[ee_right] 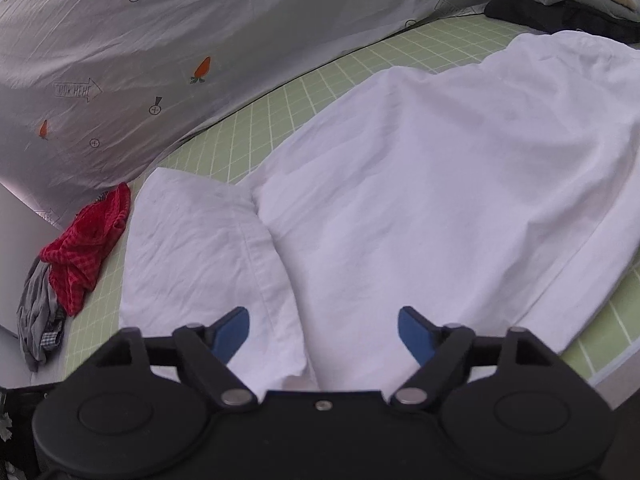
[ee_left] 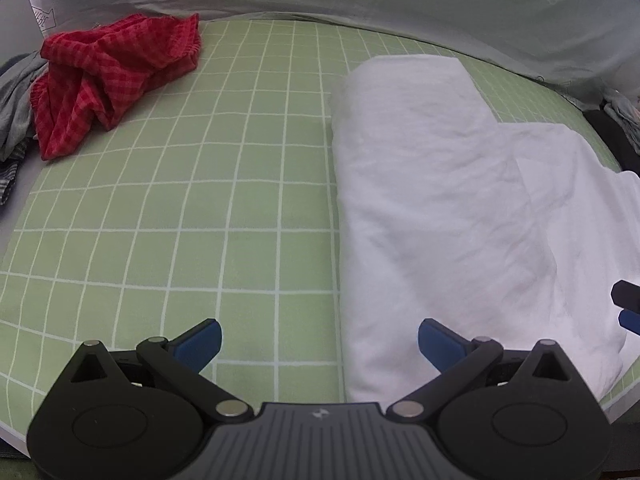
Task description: Fold clothes
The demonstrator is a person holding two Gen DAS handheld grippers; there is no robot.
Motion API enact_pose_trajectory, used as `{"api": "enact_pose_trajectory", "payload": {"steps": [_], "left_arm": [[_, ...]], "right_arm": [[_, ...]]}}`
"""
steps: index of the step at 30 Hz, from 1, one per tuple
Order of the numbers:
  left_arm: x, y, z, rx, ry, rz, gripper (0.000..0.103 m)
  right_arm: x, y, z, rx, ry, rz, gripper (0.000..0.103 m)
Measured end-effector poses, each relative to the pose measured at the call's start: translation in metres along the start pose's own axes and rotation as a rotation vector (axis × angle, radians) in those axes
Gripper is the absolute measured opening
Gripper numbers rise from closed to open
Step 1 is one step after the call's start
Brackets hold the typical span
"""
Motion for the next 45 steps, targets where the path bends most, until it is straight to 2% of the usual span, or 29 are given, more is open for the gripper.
{"api": "enact_pose_trajectory", "payload": {"steps": [2,4,8,12,14,17,18,19,20,22,24,26,28,29,30,32,34,35,37,38,39,40,43,45], "left_arm": [[0.008,0.002,0.001,-0.003,-0.007,-0.004,0.103],[0.018,0.006,0.002,-0.008,-0.016,-0.005,0.103],[0.038,0.016,0.003,-0.017,-0.022,-0.009,0.103],[0.060,0.030,0.002,-0.071,-0.051,-0.002,0.100],[0.070,0.036,0.002,-0.111,-0.078,0.005,0.094],[0.085,0.050,-0.001,-0.201,-0.151,0.037,0.080],[0.088,0.054,-0.002,-0.229,-0.172,0.047,0.071],[0.091,0.058,-0.004,-0.252,-0.189,0.052,0.065],[0.092,0.060,-0.006,-0.251,-0.196,0.055,0.063],[0.094,0.063,-0.006,-0.243,-0.201,0.055,0.039],[0.091,0.062,0.001,-0.223,-0.227,0.050,0.022],[0.088,0.062,0.011,-0.231,-0.278,0.043,0.018],[0.087,0.063,0.018,-0.230,-0.307,0.042,0.017],[0.087,0.064,0.019,-0.220,-0.303,0.043,0.017],[0.087,0.064,0.019,-0.216,-0.296,0.044,0.017],[0.087,0.065,0.020,-0.210,-0.289,0.045,0.017],[0.087,0.066,0.020,-0.205,-0.281,0.043,0.017],[0.087,0.067,0.020,-0.204,-0.280,0.043,0.017],[0.087,0.068,0.022,-0.205,-0.284,0.041,0.018],[0.085,0.067,0.023,-0.208,-0.286,0.039,0.019],[0.086,0.066,0.022,-0.212,-0.287,0.035,0.020],[0.086,0.065,0.021,-0.216,-0.282,0.029,0.021],[0.087,0.064,0.015,-0.212,-0.253,0.017,0.023],[0.086,0.065,0.011,-0.179,-0.219,0.013,0.024]], "right_arm": [[0.008,0.010,0.007,0.018,-0.024,0.009,0.091],[0.016,0.021,0.017,0.034,-0.058,0.020,0.097],[0.031,0.044,0.035,0.060,-0.137,0.050,0.099],[0.045,0.072,0.049,0.078,-0.217,0.091,0.100],[0.054,0.085,0.054,0.073,-0.245,0.107,0.100],[0.066,0.102,0.061,0.075,-0.280,0.117,0.100],[0.070,0.107,0.063,0.077,-0.290,0.120,0.100],[0.073,0.112,0.065,0.084,-0.293,0.123,0.100],[0.076,0.115,0.066,0.095,-0.292,0.125,0.100],[0.080,0.123,0.069,0.116,-0.285,0.134,0.100],[0.082,0.132,0.073,0.130,-0.283,0.149,0.100],[0.083,0.139,0.078,0.142,-0.291,0.159,0.097],[0.083,0.146,0.084,0.159,-0.300,0.169,0.088],[0.082,0.149,0.088,0.172,-0.307,0.178,0.084],[0.081,0.152,0.092,0.183,-0.315,0.185,0.076],[0.078,0.159,0.101,0.190,-0.339,0.199,0.071],[0.076,0.165,0.104,0.211,-0.337,0.215,0.060],[0.077,0.166,0.102,0.223,-0.320,0.211,0.058],[0.080,0.167,0.099,0.259,-0.280,0.219,0.030],[0.081,0.162,0.099,0.268,-0.271,0.202,0.025],[0.081,0.152,0.105,0.264,-0.307,0.164,0.017],[0.081,0.140,0.112,0.253,-0.362,0.120,0.015],[0.067,0.096,0.149,0.201,-0.654,-0.046,0.014],[0.053,0.093,0.162,0.129,-0.797,-0.088,0.015]]}}
Point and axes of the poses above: each gripper's, at about its wrist camera, not at the fingertips, and y roughly the way its jaws point, z to its left, x to its top, the point moved 3 cm from there along y, roughly the way its jaws point, and after that the axes turned 3 degrees about -y, right-handed, at the moved point
